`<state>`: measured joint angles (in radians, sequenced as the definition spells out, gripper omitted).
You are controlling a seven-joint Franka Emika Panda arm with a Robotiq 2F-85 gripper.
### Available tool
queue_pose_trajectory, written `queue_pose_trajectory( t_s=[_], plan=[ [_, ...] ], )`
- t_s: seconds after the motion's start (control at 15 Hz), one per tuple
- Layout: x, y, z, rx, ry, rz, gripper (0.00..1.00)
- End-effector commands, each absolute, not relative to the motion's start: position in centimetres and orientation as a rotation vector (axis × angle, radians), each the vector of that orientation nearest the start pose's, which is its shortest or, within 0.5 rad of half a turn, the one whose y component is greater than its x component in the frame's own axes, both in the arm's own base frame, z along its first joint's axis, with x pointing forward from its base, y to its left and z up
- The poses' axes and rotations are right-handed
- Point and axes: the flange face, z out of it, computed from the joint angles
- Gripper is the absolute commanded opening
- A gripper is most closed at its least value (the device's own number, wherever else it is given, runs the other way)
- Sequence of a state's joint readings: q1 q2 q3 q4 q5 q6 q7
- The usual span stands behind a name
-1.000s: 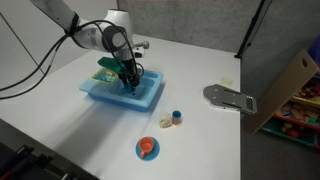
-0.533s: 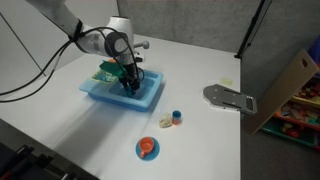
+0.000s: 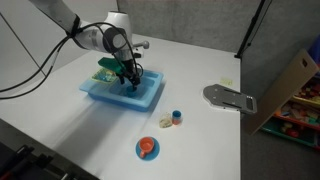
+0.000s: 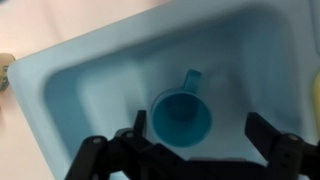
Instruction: Put the cup inside the sink
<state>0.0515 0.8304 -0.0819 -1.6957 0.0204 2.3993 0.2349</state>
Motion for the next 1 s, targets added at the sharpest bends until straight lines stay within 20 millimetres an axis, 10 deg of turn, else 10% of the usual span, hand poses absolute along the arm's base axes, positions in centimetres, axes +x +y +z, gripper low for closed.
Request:
queue_pose_trajectory(
  t_s=[0.0, 0.93],
  plan=[
    [65.2, -1.0, 13.8, -3.155, 0.397, 0.173, 1.0],
    [60.5, 0.9, 26.4, -3.198, 0.321, 0.355, 1.0]
  ],
)
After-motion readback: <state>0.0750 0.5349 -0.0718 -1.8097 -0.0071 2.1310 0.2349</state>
